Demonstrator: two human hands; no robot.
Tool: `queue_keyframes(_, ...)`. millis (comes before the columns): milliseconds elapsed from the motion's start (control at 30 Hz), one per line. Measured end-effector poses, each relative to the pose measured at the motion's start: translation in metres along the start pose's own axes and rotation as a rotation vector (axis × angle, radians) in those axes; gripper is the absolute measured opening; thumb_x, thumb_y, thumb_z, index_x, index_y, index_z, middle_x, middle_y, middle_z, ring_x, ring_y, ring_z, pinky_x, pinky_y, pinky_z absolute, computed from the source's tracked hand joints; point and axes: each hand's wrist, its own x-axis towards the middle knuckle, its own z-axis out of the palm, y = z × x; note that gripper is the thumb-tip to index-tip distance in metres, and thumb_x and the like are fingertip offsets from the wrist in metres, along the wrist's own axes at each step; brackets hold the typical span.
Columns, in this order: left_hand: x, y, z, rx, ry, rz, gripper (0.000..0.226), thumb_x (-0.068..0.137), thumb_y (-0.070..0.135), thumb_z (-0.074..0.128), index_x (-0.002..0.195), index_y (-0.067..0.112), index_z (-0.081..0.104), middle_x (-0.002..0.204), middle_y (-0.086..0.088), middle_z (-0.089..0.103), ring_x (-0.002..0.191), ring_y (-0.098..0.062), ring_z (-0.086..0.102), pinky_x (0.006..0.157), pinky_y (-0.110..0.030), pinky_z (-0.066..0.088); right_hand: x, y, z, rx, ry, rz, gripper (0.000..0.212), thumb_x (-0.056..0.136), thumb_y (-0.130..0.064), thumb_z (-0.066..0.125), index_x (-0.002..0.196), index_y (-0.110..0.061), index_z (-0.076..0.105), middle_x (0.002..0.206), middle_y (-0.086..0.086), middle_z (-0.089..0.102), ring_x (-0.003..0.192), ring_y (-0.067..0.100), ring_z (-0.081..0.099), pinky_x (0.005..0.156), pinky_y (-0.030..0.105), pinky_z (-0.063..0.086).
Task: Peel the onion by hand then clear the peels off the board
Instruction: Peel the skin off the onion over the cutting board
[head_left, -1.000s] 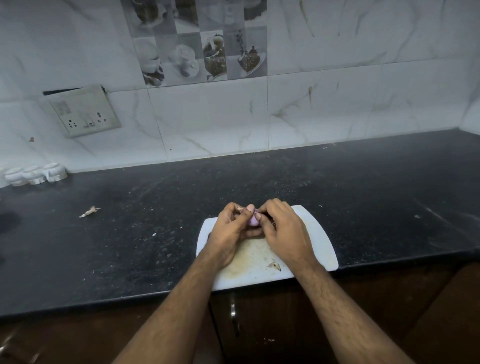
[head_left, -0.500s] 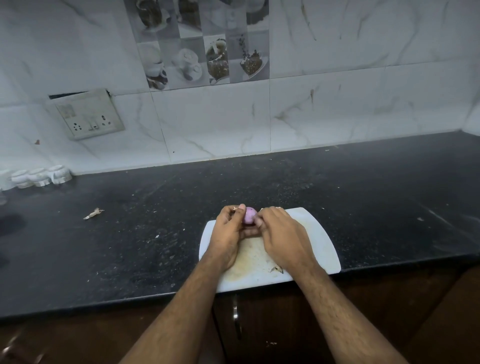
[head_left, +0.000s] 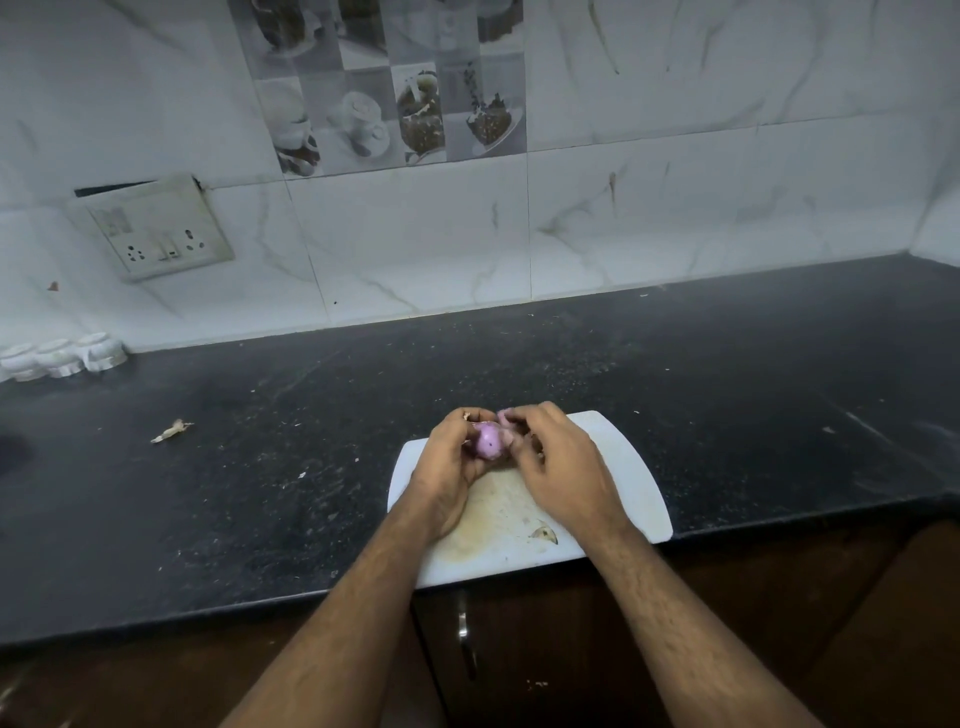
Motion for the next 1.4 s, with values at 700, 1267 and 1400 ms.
queue_keyframes(700,-0.007,-0.001,-0.001,-0.05,-0.144,0.114,0.035,0.094,0.001,0.068,0.128,-0.006,0.059,0.129,-0.027,0.067,0.108,-0.033,0.073,0.091,-0.038,0.062,0.004,0.014,0.003,0.046,0.075,0.144,0.01,0.1,-0.021,0.064,0.105,-0.019,0.073,0.099,-0.011,0.068,0.089,0.004,0.064,0.075,0.02,0.054)
queue_keyframes(1267,-0.004,-0.002,-0.003,-0.074,-0.155,0.071,0.039,0.097,0.005,0.067,0.131,-0.008,0.053,0.122,-0.027,0.069,0.109,-0.031,0.073,0.09,-0.039,0.062,0.002,0.003,-0.002,-0.124,0.045,0.074,0.015,0.104,-0.036,0.052,0.094,-0.025,0.052,0.092,-0.012,0.057,0.081,0.008,0.053,0.063,0.032,0.045)
queue_keyframes(1400,-0.004,-0.001,-0.002,-0.068,-0.147,0.066,0.031,0.1,0.006,0.063,0.129,-0.004,0.055,0.12,-0.022,0.07,0.109,-0.029,0.073,0.089,-0.036,0.062,0.003,0.0,-0.001,-0.194,0.031,0.083,0.013,0.105,-0.033,0.047,0.097,-0.023,0.048,0.097,-0.011,0.054,0.087,0.011,0.051,0.064,0.031,0.038)
